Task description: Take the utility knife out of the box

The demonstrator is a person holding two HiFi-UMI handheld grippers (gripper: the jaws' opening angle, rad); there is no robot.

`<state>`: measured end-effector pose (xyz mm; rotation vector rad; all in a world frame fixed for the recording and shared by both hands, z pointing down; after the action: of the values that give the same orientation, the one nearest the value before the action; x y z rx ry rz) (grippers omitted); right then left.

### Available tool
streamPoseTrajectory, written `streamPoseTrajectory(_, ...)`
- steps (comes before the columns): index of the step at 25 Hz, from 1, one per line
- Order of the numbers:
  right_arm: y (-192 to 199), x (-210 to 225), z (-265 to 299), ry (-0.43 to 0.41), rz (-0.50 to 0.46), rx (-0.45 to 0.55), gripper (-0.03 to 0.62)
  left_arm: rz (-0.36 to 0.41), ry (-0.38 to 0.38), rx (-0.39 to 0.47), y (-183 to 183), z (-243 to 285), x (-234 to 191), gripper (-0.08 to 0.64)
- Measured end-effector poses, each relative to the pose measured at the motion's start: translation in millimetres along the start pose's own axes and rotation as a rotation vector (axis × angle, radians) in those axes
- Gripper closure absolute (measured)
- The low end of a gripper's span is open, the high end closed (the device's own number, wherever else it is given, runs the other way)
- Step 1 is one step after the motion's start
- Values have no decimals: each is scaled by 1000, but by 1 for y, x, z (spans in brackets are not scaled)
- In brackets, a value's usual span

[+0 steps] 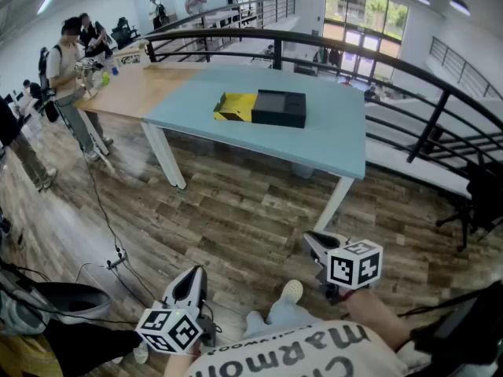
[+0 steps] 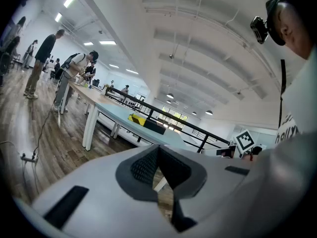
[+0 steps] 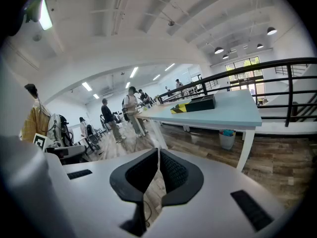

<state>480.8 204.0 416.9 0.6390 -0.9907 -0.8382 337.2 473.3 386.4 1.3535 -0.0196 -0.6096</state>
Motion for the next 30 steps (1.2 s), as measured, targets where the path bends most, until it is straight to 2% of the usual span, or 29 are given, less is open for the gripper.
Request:
streamPoseTrajectory(10,-1,-8,3,-5,4,12,551,3,0,11,-4,-4,-4,558)
streamPoseTrajectory(14,-2,-12,6,-34,50,35,549,2,2,15,-6,-3,-9,558)
streamPoseTrajectory(19,4,-4,12,-8,72,4,549,-18,4,12,-5,6,-14,558)
streamPoseTrajectory(24,-12,6,37,-6,57,-15,549,-20,8,17,-14,33,-22,558)
streamPoseTrajectory(30,-47,26,99,-16,57,-43,549,-28,-2,15,-34,86,-51,558)
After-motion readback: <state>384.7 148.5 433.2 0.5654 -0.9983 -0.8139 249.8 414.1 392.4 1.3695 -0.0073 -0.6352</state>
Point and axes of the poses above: the fingertips, and each gripper's own axes: z forward along the fingers, x to its right, y out of its underside, the point moved 4 cm from there along -z, backward along the fingers, and after that the axes turned 6 degrees about z, right-handed, at the moved point
